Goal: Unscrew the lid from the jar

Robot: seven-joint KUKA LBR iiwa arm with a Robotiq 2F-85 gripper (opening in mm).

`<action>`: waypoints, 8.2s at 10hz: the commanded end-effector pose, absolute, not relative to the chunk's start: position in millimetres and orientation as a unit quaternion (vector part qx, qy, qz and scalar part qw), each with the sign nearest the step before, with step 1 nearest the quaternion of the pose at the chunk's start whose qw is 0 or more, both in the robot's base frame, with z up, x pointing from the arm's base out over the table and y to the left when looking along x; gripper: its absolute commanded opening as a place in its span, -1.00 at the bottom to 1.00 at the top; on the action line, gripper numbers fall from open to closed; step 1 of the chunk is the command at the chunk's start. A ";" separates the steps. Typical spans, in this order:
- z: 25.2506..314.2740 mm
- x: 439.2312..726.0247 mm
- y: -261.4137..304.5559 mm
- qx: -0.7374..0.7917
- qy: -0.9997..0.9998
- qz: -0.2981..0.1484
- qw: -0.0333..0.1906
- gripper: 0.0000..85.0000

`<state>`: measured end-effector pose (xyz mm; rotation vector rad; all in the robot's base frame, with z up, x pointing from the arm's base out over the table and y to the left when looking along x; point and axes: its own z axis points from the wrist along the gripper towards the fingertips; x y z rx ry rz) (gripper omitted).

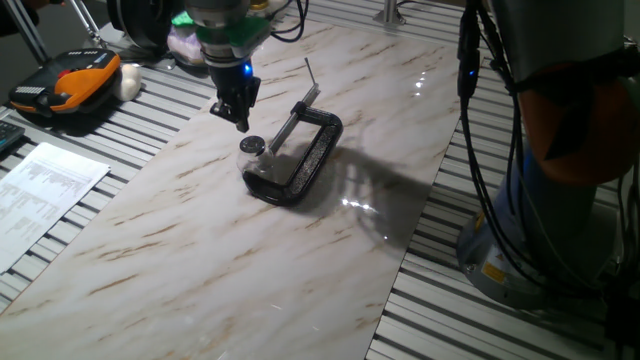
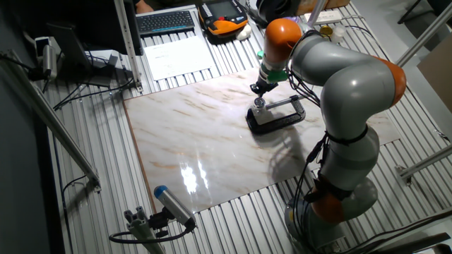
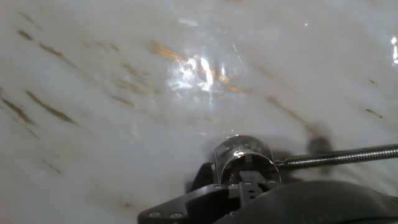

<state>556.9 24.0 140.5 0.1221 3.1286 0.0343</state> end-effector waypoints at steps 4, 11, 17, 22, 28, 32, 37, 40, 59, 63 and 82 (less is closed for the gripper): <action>137.4 556.9 21.4 0.036 0.999 0.009 -0.006 -1.00; 135.4 555.2 24.6 0.091 0.996 0.010 0.012 0.20; 134.8 554.7 25.5 0.240 0.971 0.007 0.013 0.20; 141.0 556.1 16.4 0.413 0.910 -0.015 0.012 -0.20; 142.1 548.7 5.4 0.512 0.859 0.027 0.002 0.20; 140.7 547.6 5.5 0.562 0.827 -0.007 0.007 0.20; 139.7 547.3 5.0 0.602 0.799 -0.008 0.008 0.20; 139.6 547.7 4.9 0.619 0.785 -0.026 0.010 0.20; 139.5 547.0 0.8 0.647 0.762 -0.010 0.004 -0.20; 147.2 546.8 16.8 0.651 0.759 -0.022 0.003 -0.20; 142.1 534.4 16.6 0.466 0.885 0.006 -0.019 0.20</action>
